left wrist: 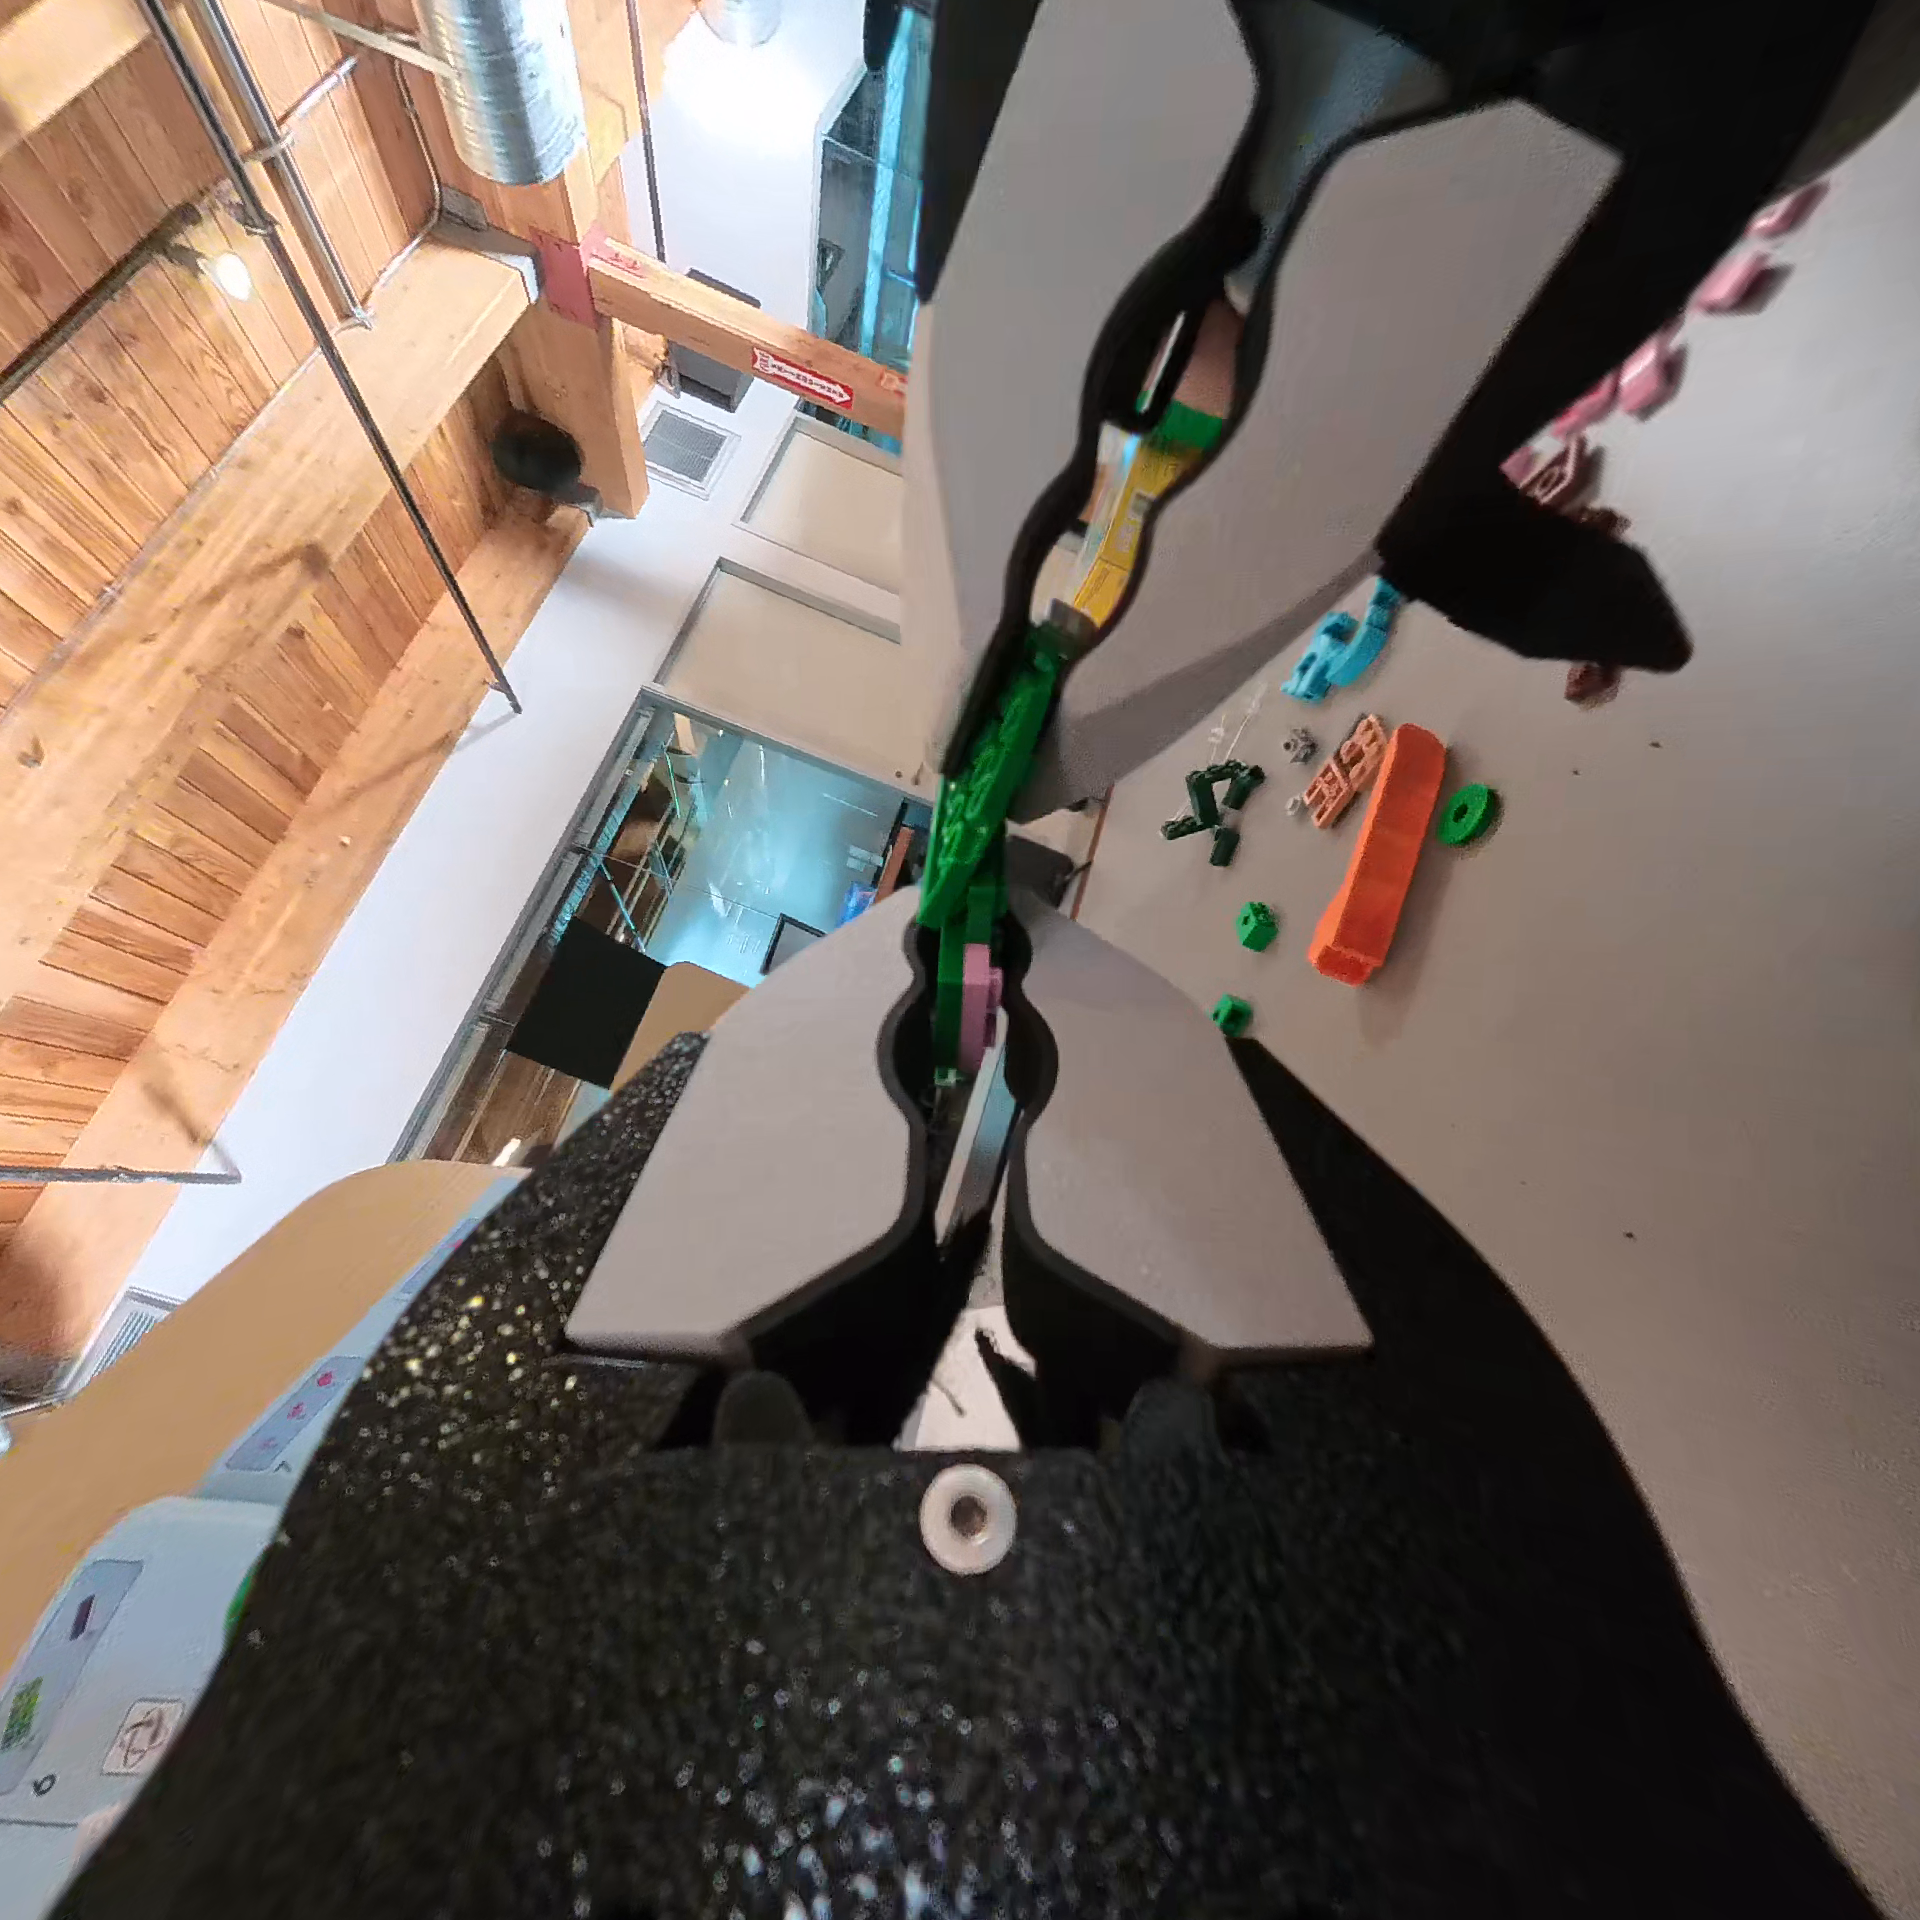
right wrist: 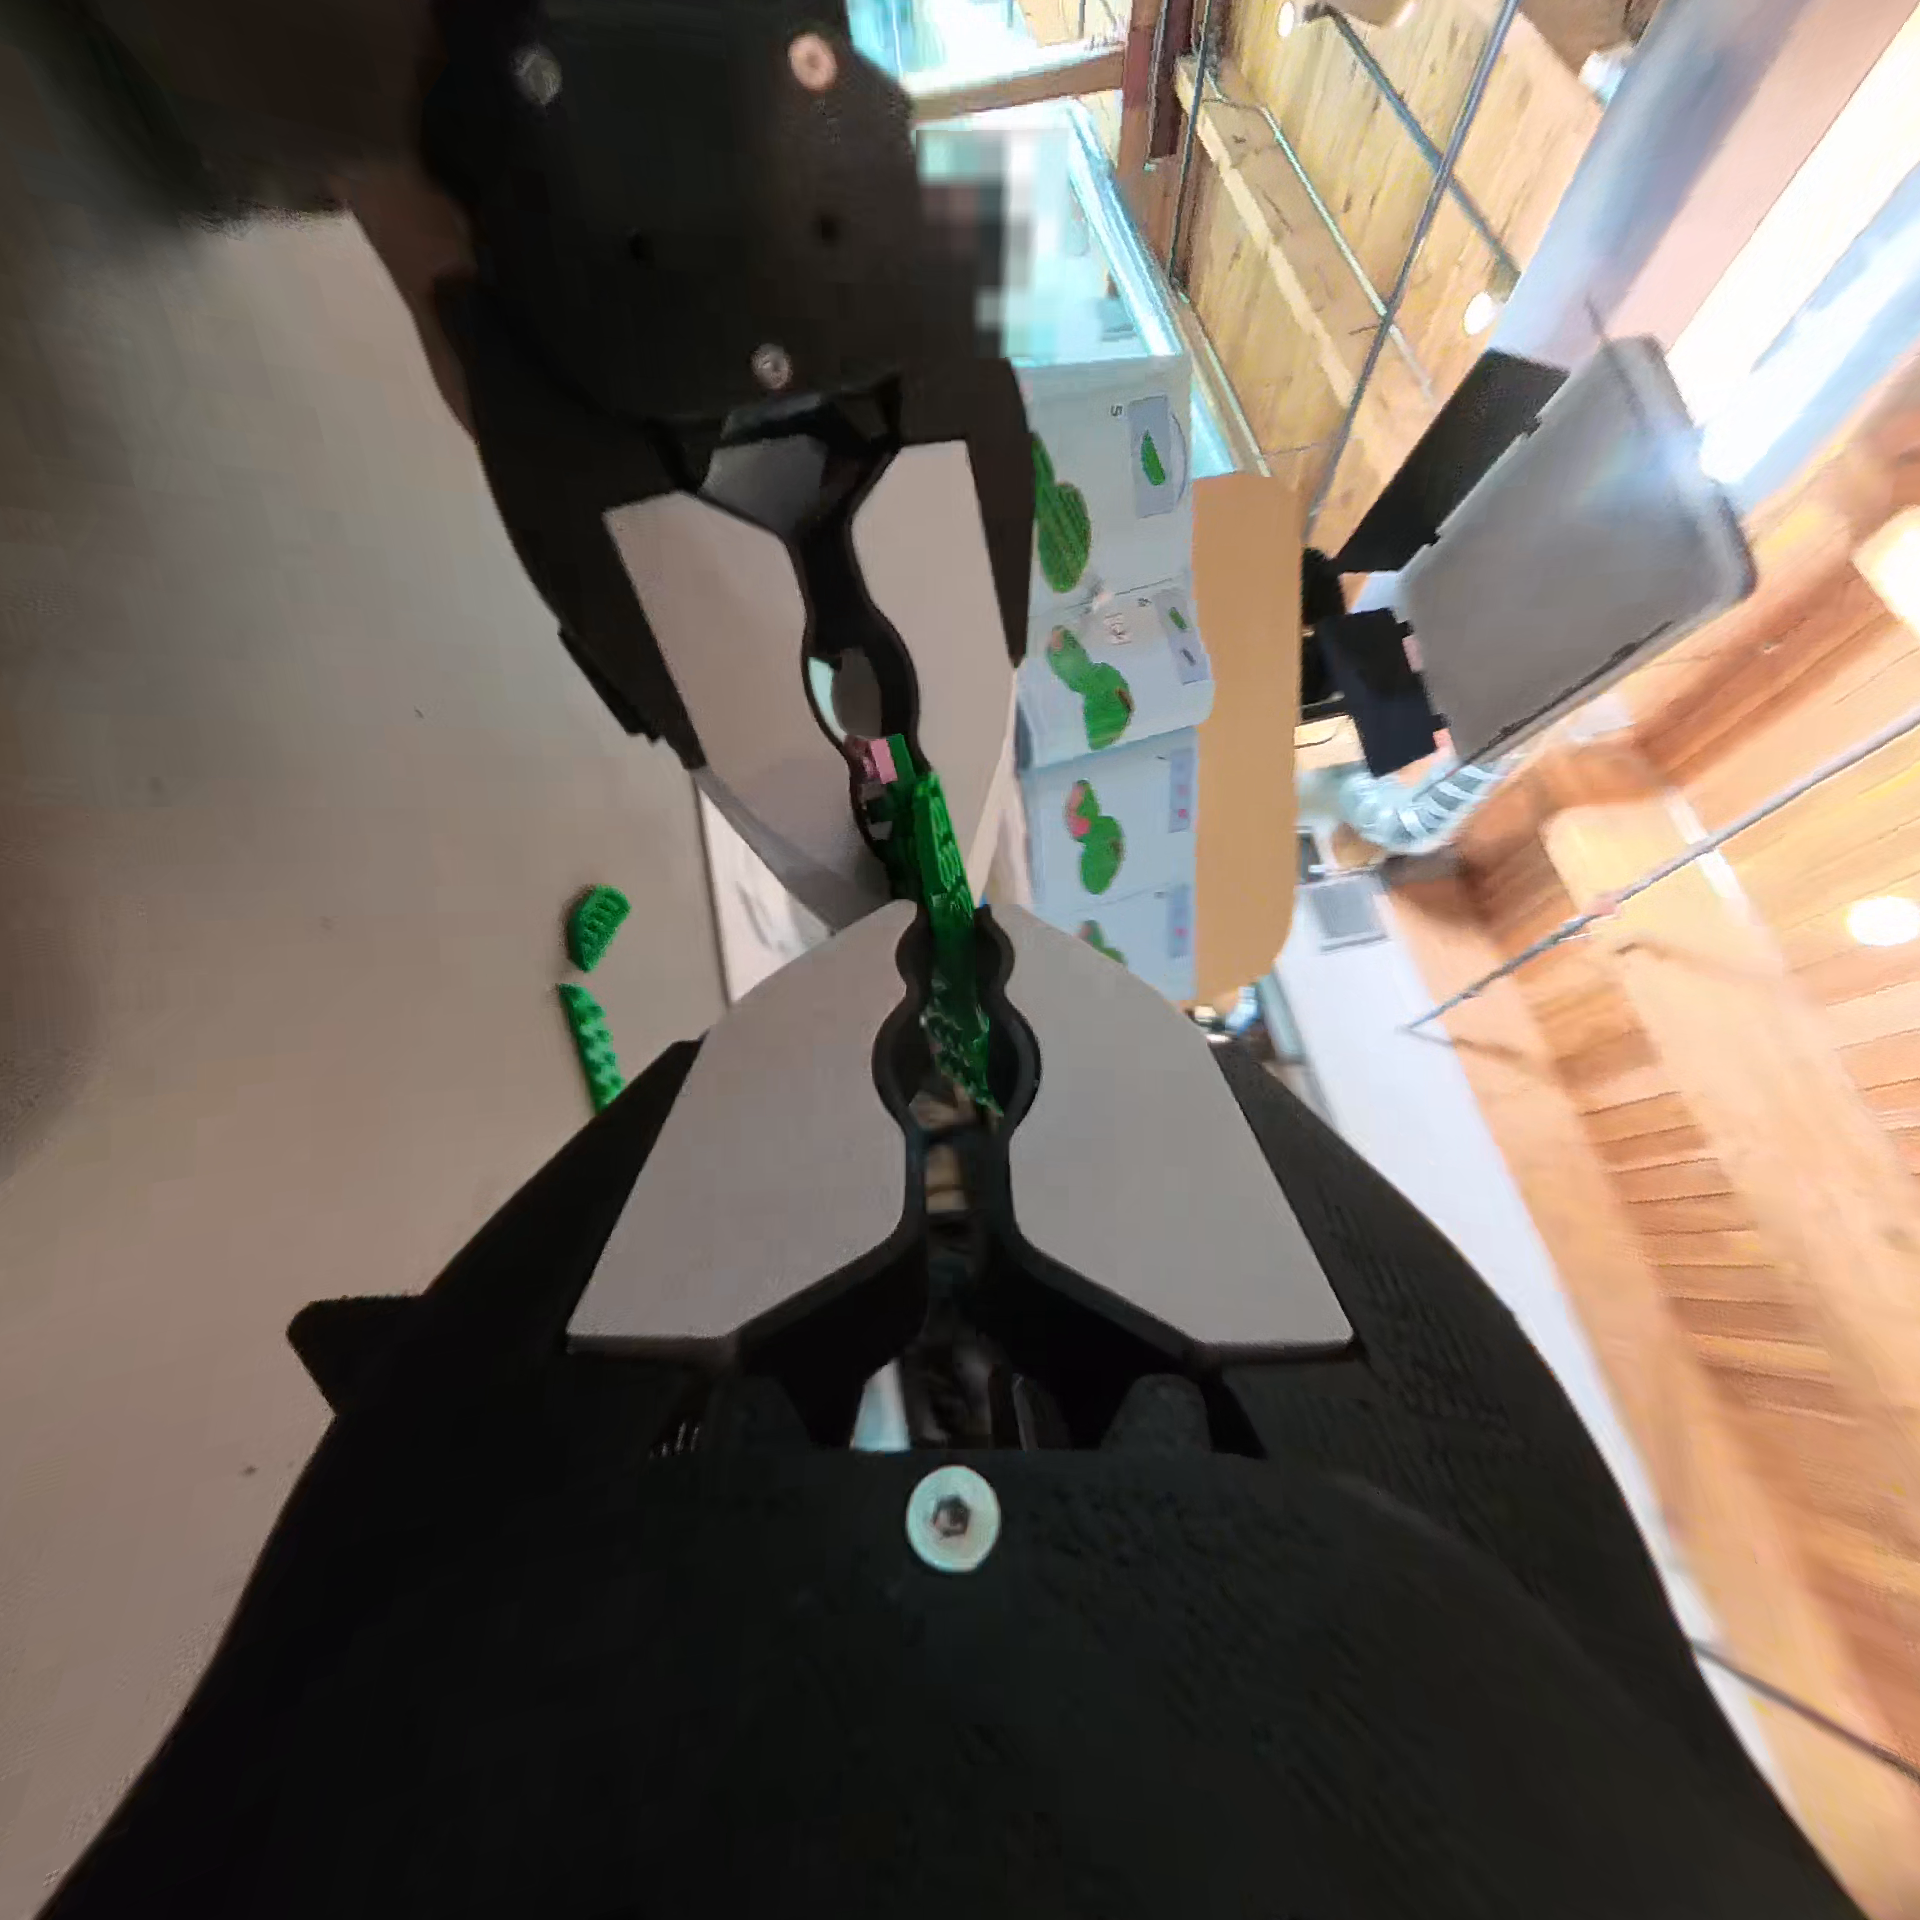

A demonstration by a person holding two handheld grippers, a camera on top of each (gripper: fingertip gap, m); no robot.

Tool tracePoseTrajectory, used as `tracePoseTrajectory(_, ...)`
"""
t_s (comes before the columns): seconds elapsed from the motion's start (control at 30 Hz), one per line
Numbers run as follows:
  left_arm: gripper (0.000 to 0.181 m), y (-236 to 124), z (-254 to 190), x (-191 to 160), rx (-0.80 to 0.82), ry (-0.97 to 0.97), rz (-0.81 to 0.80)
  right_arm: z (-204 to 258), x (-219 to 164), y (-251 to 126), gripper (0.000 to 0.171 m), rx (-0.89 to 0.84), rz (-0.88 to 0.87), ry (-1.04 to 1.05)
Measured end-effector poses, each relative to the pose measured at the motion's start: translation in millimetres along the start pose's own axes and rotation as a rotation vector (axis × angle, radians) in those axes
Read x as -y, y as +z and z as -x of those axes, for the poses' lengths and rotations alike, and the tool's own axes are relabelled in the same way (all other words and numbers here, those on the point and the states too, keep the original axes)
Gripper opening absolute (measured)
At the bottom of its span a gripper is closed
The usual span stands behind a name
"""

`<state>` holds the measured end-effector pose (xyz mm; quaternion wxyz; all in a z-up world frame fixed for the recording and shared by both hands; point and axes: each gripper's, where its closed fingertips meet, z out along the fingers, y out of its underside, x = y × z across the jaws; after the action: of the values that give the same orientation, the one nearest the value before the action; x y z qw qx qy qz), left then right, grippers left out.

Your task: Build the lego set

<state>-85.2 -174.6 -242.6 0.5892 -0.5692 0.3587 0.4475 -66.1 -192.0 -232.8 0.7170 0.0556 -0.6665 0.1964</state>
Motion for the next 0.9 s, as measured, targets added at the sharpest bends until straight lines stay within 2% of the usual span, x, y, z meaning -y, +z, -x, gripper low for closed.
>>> tracePoseTrajectory(0.07,0.008,1.3,-5.3,-1.4,-0.028,-0.003,0.006,2.9,-2.3,-1.8,0.007,0.058,-0.037,0.135)
tracePoseTrajectory(0.13,0.009,2.1,-9.9,-5.1,-0.054,-0.008,0.017,-5.6,-2.3,-4.9,0.003,0.03,-0.081,0.221)
tracePoseTrajectory(0.3,0.009,3.0,-6.7,-15.6,-0.03,0.0,0.052,-13.1,-12.2,-7.8,0.002,0.071,-0.078,0.398)
tracePoseTrajectory(0.4,0.009,0.3,3.5,-32.5,0.012,0.071,0.124,-4.2,-16.5,-9.4,0.002,0.154,-0.058,0.411)
tracePoseTrajectory(0.57,0.009,-9.7,25.0,-73.4,0.099,0.094,0.249,59.3,-22.7,-8.3,0.003,0.493,0.081,0.35)
tracePoseTrajectory(0.7,0.009,-12.4,18.4,-83.0,0.074,0.176,0.244,87.5,-22.9,-3.7,0.003,0.603,0.159,0.332)
tracePoseTrajectory(0.77,0.009,-12.0,16.8,-80.5,0.078,0.229,0.237,91.8,-22.2,-4.2,0.006,0.636,0.175,0.368)
tracePoseTrajectory(0.8,0.008,-11.8,15.8,-76.9,0.076,0.249,0.221,90.3,-20.1,-5.7,0.016,0.645,0.163,0.395)
tracePoseTrajectory(0.83,0.008,-11.7,14.3,-72.9,0.071,0.272,0.204,85.7,-17.8,-7.4,0.023,0.649,0.147,0.446)
tracePoseTrajectory(0.9,0.008,-11.0,9.9,-65.9,0.055,0.317,0.178,65.7,-13.2,-10.4,0.026,0.624,0.095,0.594)
